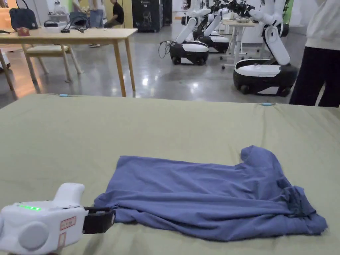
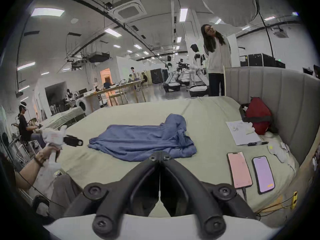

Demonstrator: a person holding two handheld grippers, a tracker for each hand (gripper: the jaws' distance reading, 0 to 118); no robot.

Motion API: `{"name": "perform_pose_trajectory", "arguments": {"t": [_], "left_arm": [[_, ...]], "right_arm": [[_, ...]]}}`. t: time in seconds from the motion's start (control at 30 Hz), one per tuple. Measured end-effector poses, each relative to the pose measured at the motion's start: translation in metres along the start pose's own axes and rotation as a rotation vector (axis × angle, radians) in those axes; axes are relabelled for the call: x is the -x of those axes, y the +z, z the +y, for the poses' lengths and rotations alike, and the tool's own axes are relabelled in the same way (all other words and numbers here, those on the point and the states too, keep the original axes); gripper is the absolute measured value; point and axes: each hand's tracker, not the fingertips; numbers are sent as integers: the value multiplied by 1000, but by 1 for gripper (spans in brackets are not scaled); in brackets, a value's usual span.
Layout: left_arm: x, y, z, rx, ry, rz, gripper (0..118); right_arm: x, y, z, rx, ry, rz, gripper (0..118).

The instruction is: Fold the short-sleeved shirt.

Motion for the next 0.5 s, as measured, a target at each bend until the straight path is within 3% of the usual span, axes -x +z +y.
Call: {"name": "perform_pose_trajectory", "arguments": {"t": [0.13, 0.23, 0.27, 0.3, 0.37, 0.5], "left_arm": [[-1, -60, 13, 71, -7, 128, 94], [0, -82, 13, 158, 13, 104, 89], [-6, -79, 12, 137, -1, 117, 83], [-11, -73, 13, 115, -32, 121, 66], [-17, -62, 13, 81, -72, 90, 12], [-25, -61, 9, 79, -107, 107, 11]], "right_arm": [[-2, -3, -6, 24, 4, -10, 1], [-3, -3, -11, 50, 20, -26, 1], [-3, -5, -12, 58, 26, -31, 1], [-5, -6, -12, 64, 30, -34, 1], [-6, -14, -13, 78, 36, -37, 1], [-12, -58, -5, 104, 71, -25, 1]]}}
